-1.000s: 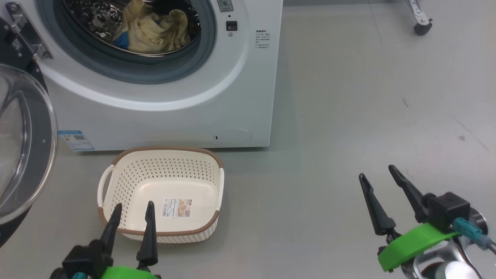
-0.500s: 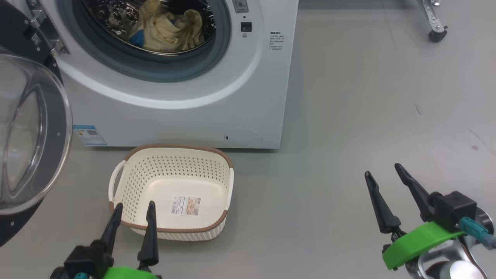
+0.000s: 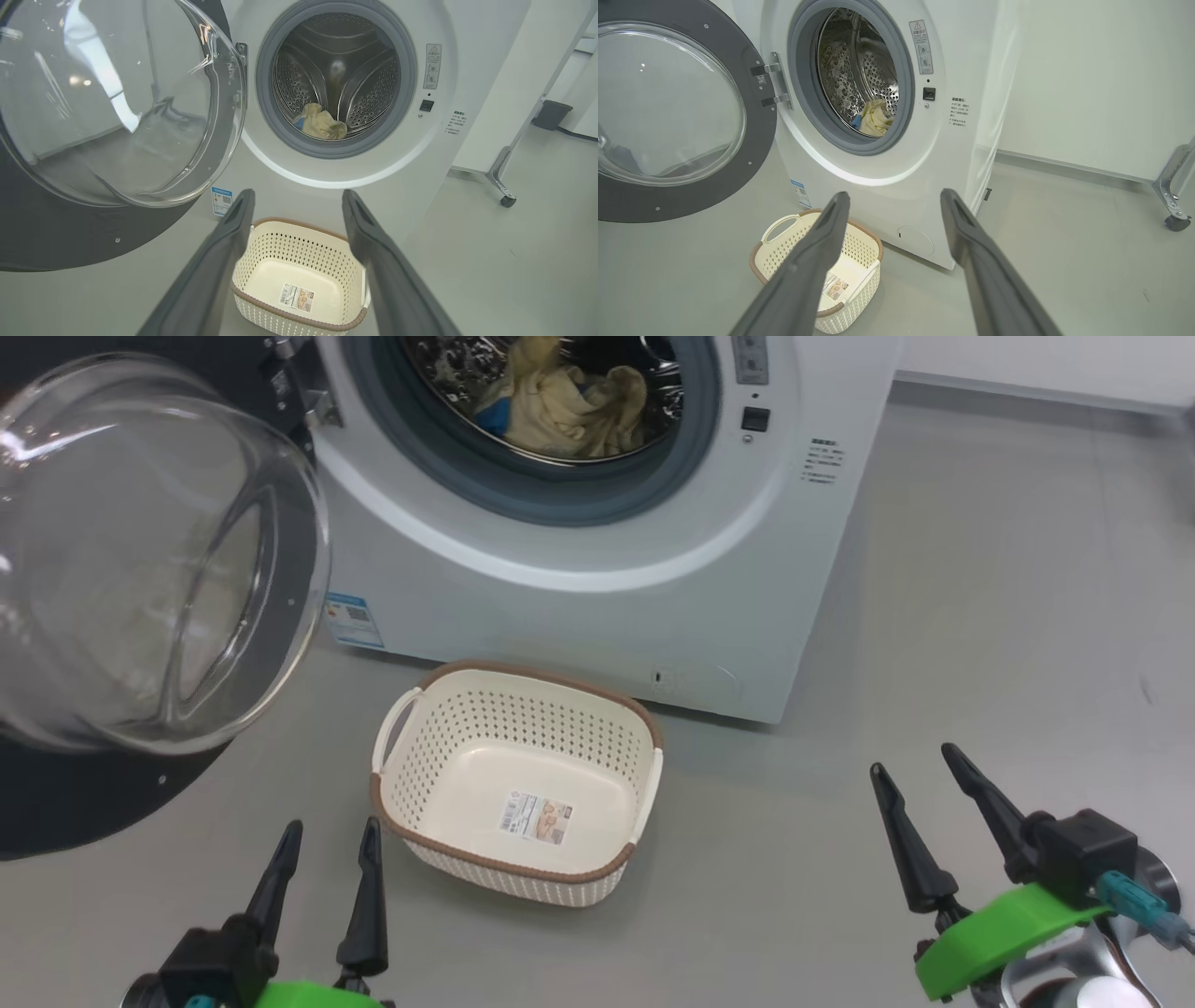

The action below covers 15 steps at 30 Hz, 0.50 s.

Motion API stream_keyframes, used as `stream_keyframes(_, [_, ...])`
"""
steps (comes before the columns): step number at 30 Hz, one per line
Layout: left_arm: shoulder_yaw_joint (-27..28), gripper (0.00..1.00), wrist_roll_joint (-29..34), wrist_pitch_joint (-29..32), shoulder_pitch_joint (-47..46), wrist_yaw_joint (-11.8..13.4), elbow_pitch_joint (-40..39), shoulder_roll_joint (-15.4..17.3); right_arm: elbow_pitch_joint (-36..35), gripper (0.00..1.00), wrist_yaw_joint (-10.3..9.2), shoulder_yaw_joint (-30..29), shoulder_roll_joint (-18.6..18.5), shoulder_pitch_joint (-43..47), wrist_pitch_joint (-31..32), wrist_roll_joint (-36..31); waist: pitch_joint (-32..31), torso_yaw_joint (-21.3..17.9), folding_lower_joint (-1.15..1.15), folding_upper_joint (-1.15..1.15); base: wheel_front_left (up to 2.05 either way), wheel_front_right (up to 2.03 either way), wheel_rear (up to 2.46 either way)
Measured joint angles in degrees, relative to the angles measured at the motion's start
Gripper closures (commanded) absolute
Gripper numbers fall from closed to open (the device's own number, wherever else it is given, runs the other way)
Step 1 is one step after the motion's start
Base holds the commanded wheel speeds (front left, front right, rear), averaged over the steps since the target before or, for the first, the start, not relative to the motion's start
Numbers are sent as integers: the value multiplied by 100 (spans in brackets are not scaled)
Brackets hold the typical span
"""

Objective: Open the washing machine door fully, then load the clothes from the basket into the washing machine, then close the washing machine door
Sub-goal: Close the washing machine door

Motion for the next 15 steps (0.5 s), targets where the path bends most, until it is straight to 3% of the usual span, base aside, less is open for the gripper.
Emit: stream_keyframes(15, [-10,0,2,98,107,0,-189,94,44,0,0,140,1,24,-2,43,-123,1077,0,0,0,0,0])
